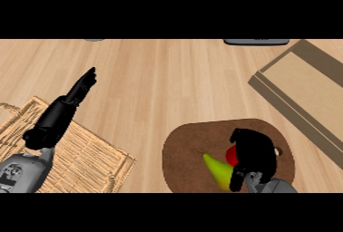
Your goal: Pick the can from the cutting board and place it in the cardboard box
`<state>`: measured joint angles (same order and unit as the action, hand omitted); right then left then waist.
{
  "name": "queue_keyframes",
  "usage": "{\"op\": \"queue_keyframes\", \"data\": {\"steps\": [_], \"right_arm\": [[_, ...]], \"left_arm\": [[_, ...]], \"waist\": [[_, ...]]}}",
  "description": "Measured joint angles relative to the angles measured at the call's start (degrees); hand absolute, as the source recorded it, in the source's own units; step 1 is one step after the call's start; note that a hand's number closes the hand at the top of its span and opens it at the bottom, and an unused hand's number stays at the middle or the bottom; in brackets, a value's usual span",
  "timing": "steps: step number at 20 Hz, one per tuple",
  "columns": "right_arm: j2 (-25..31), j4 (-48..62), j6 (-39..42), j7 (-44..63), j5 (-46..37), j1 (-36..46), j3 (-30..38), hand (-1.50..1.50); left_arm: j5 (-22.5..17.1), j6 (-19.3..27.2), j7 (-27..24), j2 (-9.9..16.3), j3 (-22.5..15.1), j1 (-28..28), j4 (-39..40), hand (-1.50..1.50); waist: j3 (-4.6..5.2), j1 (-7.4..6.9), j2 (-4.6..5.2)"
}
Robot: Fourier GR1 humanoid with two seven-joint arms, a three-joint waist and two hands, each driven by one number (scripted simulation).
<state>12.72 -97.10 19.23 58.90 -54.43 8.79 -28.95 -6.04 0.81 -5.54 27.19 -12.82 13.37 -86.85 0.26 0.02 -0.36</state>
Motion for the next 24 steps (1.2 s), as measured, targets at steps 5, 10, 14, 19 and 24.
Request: {"op": "queue_keyframes", "data": {"steps": [5,10,14,19,24], "right_arm": [[0.06,0.2,-0.57,-2.26,-5.66,-0.1,-0.76,1.5],[0.3,3.86,-2.78,-7.91,-8.69,4.0,0.05,1.5],[2.15,7.06,-5.7,-22.17,-3.22,9.06,1.37,1.5],[4.5,13.93,-11.47,-39.66,0.71,16.3,4.12,1.5],[5.3,17.68,-15.64,-48.06,-0.48,22.12,6.47,1.5]], "left_arm": [[1.04,-1.58,1.45,-0.92,1.62,-0.02,-1.29,0.0],[2.39,-2.55,0.94,-2.11,2.39,-0.18,-0.77,0.0],[2.58,-3.11,0.09,-2.56,2.23,0.6,0.03,0.0],[3.24,-3.28,-0.7,-3.23,2.03,0.97,0.81,0.0],[3.58,-3.94,-0.98,-3.26,3.32,0.32,1.08,0.0]], "waist": [[0.12,0.02,-0.1],[0.11,-0.29,0.02],[-0.23,-1.52,0.83],[-0.34,-1.88,1.02],[-0.29,-1.09,0.64]]}}
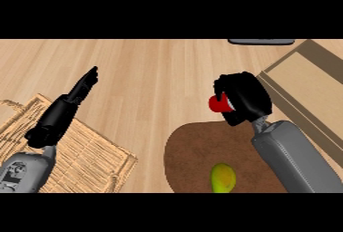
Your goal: Pick the can from the cutting board and place it in the cardboard box
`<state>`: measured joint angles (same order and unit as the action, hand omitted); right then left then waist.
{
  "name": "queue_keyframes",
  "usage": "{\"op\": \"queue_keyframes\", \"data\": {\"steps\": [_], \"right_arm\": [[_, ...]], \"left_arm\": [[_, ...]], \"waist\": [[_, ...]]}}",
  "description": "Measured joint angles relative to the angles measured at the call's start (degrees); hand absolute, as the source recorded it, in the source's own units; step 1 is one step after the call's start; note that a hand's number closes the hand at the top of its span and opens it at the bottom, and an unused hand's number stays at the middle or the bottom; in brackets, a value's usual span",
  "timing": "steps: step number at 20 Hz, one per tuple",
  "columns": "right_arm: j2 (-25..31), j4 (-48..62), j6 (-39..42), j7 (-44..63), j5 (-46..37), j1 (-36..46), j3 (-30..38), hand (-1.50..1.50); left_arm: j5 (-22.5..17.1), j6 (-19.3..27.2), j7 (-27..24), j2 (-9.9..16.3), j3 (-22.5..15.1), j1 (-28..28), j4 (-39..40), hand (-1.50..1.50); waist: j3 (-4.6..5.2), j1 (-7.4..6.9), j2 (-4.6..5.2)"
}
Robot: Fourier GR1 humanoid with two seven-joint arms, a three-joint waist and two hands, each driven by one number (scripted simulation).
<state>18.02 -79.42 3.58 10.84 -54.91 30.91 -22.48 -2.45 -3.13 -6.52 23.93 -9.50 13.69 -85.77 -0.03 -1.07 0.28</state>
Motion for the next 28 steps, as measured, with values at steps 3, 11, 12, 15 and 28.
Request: {"op": "queue_keyframes", "data": {"steps": [3,11,12,15,28], "right_arm": [[0.35,-1.92,-0.29,0.19,0.74,1.84,3.55,1.5],[1.28,-2.05,-3.82,8.85,3.85,7.15,18.38,1.5],[1.77,-1.4,-4.26,9.21,4.18,7.59,20.02,1.5],[4.02,2.06,-5.46,9.07,5.51,9.22,25.16,1.5],[18.43,30.29,-1.04,-3.01,6.71,15.58,34.41,1.5]], "left_arm": [[0.01,-0.75,-0.38,0.28,0.99,-0.59,0.16,0.0],[0.76,-0.51,1.46,-0.54,1.03,-0.88,-1.27,0.0],[0.85,-0.64,0.89,-0.56,1.38,-0.8,-0.63,0.0],[1.44,-0.5,0.98,-1.37,1.19,-1.06,-0.97,0.0],[3.01,-1.74,1.22,-3.0,1.71,0.38,-0.33,0.0]], "waist": [[0.01,0.57,-0.2],[0.02,0.94,-0.3],[0.03,0.97,-0.27],[0.04,0.82,-0.22],[0.01,-0.1,0.19]]}}
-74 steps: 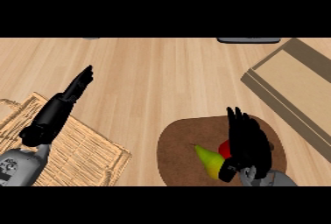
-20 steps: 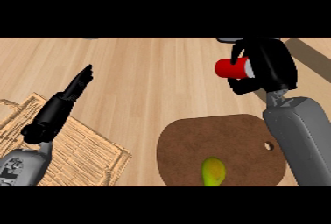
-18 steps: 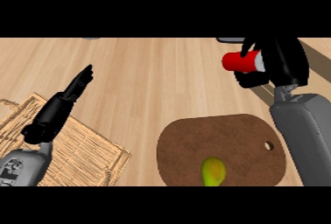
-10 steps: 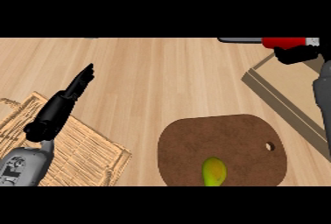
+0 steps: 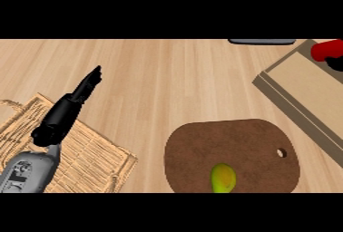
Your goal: Pick the can from the cutting board and place it in the cardboard box
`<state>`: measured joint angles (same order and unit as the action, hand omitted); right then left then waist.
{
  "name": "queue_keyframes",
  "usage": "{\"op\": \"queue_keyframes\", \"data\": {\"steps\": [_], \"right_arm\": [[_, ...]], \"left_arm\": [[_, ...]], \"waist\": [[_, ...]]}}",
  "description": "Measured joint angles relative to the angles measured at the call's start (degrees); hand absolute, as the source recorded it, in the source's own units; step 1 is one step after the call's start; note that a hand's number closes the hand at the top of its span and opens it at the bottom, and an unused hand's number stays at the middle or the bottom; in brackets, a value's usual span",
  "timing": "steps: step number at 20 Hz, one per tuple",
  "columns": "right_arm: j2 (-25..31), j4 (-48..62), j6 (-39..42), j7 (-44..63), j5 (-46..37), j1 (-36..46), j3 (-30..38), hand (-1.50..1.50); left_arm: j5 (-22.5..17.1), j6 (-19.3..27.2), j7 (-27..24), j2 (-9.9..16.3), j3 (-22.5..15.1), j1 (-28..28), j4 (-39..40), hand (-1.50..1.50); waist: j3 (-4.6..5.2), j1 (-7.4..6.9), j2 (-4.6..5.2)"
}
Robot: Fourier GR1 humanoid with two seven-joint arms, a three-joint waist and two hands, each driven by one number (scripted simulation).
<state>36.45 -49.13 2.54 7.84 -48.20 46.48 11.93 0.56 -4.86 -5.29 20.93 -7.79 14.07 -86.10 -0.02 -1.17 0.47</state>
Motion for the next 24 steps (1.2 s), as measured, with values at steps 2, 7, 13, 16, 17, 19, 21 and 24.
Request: {"op": "queue_keyframes", "data": {"steps": [2,7,13,16,17,19,21,24], "right_arm": [[2.23,4.59,3.21,-2.04,0.3,0.41,0.35,1.5],[6.2,14.93,9.03,-7.53,-0.73,2.72,-0.36,1.5],[9.53,25.02,13.8,-15.17,-2.18,2.72,-1.23,-1.5],[10.53,27.84,15.71,-21.24,-1.84,3.36,-1.05,-1.5],[10.57,28.55,15.69,-23.11,-1.52,3.56,-0.73,-1.5],[10.2,29.02,14.97,-26.21,0.4,4.09,1.14,-1.5],[9.63,28.97,13.79,-28.94,4.2,4.67,4.87,-1.5],[8.67,30.32,13.5,-30.31,12.41,6.75,13.16,-1.5]], "left_arm": [[-0.44,-0.58,0.59,0.41,0.62,0.61,-0.11,0.0],[0.23,-0.75,0.17,-0.08,0.63,0.56,-0.47,0.0],[0.98,-0.77,0.29,-1.12,0.29,0.49,-0.72,0.0],[0.41,-1.77,0.64,-0.41,1.22,0.35,-1.01,0.0],[0.07,-2.12,1.06,-0.35,1.42,0.4,-1.27,0.0],[0.34,-2.04,1.53,-0.6,1.47,1.1,-0.83,0.0],[-0.01,-2.13,1.25,-0.51,2.07,0.8,-0.54,0.0],[0.13,-2.11,1.26,-0.35,2.17,0.38,-0.69,0.0]], "waist": [[-0.02,-0.23,0.11],[-0.04,-0.61,0.21],[-0.13,-0.95,0.38],[-0.15,-1.0,0.35],[-0.14,-1.02,0.34],[-0.16,-0.72,0.31],[-0.18,-0.3,0.14],[-0.27,0.01,-0.08]]}}
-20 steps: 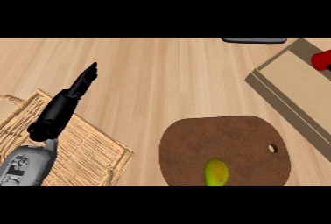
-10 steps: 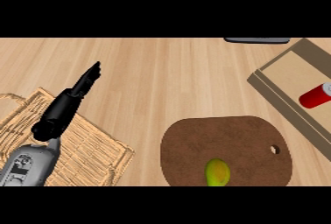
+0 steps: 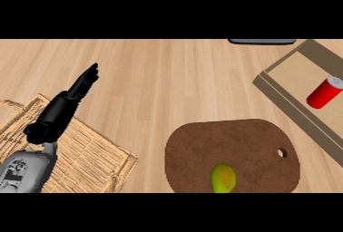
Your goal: Pick the can from the cutting board and place it in the cardboard box
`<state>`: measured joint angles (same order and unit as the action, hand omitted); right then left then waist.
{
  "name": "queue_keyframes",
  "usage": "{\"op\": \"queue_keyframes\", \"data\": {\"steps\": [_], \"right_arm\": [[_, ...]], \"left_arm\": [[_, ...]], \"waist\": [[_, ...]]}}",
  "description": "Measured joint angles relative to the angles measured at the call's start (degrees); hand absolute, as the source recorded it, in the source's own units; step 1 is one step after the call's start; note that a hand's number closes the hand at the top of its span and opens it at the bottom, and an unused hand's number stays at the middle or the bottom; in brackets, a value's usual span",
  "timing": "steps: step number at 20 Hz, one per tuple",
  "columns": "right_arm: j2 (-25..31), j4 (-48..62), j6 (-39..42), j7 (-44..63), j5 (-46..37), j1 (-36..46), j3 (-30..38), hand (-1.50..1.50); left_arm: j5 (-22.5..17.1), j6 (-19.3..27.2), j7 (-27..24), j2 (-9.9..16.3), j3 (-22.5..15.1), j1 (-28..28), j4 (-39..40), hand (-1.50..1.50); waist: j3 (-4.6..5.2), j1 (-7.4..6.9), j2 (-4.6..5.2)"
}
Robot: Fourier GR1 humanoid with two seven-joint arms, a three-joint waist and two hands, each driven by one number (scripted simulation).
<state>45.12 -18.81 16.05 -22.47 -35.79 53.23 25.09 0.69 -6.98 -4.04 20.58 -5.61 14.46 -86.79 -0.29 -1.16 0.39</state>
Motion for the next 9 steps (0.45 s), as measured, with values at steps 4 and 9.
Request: {"op": "queue_keyframes", "data": {"steps": [4,9], "right_arm": [[0.99,3.72,0.52,1.39,9.74,1.24,10.34,-1.5],[4.23,7.15,-0.19,3.08,16.69,0.26,18.02,-1.5]], "left_arm": [[0.26,0.08,-0.6,-0.2,-0.1,-0.73,-0.05,0.0],[0.82,0.02,-1.39,-0.88,-0.6,-0.61,-0.05,0.0]], "waist": [[0.0,0.09,0.17],[0.0,-0.54,0.6]]}}
